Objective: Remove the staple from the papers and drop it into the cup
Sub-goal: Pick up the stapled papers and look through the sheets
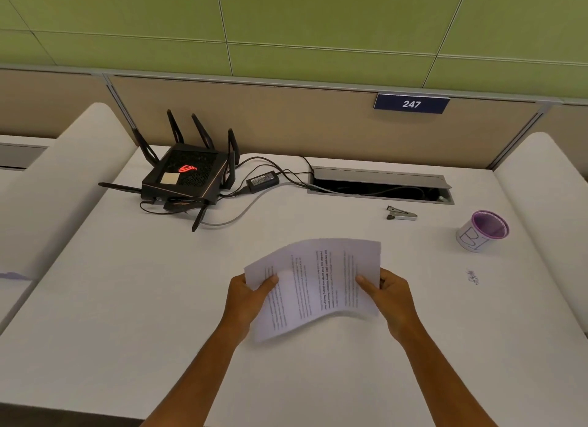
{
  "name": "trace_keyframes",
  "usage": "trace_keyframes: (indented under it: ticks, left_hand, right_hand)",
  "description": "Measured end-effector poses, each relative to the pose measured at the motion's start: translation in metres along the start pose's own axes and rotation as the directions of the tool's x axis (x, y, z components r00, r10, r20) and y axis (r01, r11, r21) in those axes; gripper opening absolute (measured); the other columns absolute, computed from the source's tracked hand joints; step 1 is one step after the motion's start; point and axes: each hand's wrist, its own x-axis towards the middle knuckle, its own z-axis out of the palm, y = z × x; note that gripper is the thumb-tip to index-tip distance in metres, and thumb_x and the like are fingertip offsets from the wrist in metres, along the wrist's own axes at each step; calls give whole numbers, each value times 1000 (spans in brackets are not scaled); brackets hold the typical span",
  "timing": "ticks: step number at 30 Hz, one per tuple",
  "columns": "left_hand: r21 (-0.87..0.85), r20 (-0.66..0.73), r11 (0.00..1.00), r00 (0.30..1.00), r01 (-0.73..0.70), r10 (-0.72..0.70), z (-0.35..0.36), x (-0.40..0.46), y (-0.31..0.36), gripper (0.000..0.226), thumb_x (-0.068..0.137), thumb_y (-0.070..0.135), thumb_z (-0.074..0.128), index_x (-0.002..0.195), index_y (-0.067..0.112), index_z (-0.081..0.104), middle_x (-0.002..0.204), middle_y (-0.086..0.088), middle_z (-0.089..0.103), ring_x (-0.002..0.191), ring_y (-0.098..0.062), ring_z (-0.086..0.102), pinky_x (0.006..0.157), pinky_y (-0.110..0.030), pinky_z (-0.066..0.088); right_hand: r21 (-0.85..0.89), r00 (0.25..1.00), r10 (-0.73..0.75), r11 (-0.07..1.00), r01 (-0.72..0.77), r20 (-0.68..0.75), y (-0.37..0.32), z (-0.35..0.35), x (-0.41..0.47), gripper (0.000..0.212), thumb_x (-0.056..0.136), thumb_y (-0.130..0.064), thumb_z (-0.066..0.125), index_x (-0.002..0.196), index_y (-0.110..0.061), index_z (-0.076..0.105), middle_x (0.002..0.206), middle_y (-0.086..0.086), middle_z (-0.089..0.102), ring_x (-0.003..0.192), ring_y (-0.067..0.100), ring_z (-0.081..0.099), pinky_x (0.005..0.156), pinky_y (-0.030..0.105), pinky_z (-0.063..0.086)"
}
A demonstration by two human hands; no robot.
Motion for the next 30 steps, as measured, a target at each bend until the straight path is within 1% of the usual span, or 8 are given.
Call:
trace_keyframes:
  ticks: [3, 7, 13, 16, 19, 22, 24, 30]
  left_hand:
    - [-58, -15, 997, 999, 44, -45, -6, 0, -2, 18, 88, 19, 83, 102, 20, 73, 95, 2, 80, 84, -19, 77, 62, -27, 58]
    - [-126, -17, 987, 995, 96, -99, -12, -2, -10, 22, 87, 17, 84, 106, 17, 74, 101, -3, 80, 92, -24, 76, 68, -33, 58]
    - [-223, -23, 964, 987, 148, -157, -21, -6, -20, 26, 87, 17, 84, 110, 20, 72, 108, -4, 79, 101, -26, 73, 75, -38, 58]
    - [-309, -8, 937, 985, 164, -175, -18, -15, -27, 36, 86, 17, 84, 120, 19, 71, 112, -3, 79, 105, -25, 72, 79, -38, 58]
    - [-401, -10, 896, 977, 190, -211, -5, -27, -34, 39, 86, 14, 84, 123, 17, 72, 116, -4, 78, 107, -23, 71, 86, -38, 57]
    - [-461, -20, 856, 962, 233, -272, 9, -36, -44, 40, 84, 14, 85, 122, 16, 73, 118, -6, 78, 111, -28, 72, 101, -49, 57]
    - [-479, -29, 842, 954, 249, -298, 17, -42, -50, 39, 82, 16, 87, 119, 18, 73, 116, -6, 79, 111, -29, 73, 103, -54, 57]
    - [-505, -52, 829, 950, 240, -306, 27, -60, -59, 41, 82, 18, 87, 120, 20, 69, 107, -2, 78, 100, -25, 74, 73, -36, 60]
  right_hand:
    - [-43, 992, 21, 999, -16, 122, -8, -11, 6, 30, 88, -29, 79, 116, -21, 75, 106, -3, 81, 93, 21, 78, 77, 33, 63]
    - [119, 955, 93, 984, -131, 282, -14, -21, 9, 33, 93, -26, 71, 125, -16, 71, 117, 8, 78, 106, 33, 74, 91, 49, 61]
    - [337, 935, 133, 908, -248, 329, -8, -18, 3, 45, 93, -27, 66, 133, -8, 65, 124, 24, 71, 114, 45, 69, 96, 60, 57]
    - [486, 946, 148, 829, -278, 288, -6, -1, -8, 40, 91, -23, 67, 127, -6, 66, 125, 23, 72, 111, 40, 71, 90, 54, 62]
    - [502, 963, 162, 828, -251, 214, 0, 29, -22, 33, 94, -16, 68, 126, -8, 68, 124, 17, 74, 110, 34, 73, 88, 49, 61]
    - [494, 970, 222, 835, -242, 101, 6, 56, -35, 28, 95, -10, 70, 123, -12, 71, 118, 11, 77, 109, 30, 73, 83, 45, 62]
    - [506, 964, 262, 826, -246, 42, 9, 68, -43, 26, 96, -12, 71, 122, -16, 71, 115, 6, 79, 107, 28, 74, 83, 44, 63]
    - [396, 961, 275, 886, -240, -33, 9, 75, -48, 21, 97, -16, 70, 117, -22, 72, 111, -1, 79, 104, 26, 74, 92, 53, 61]
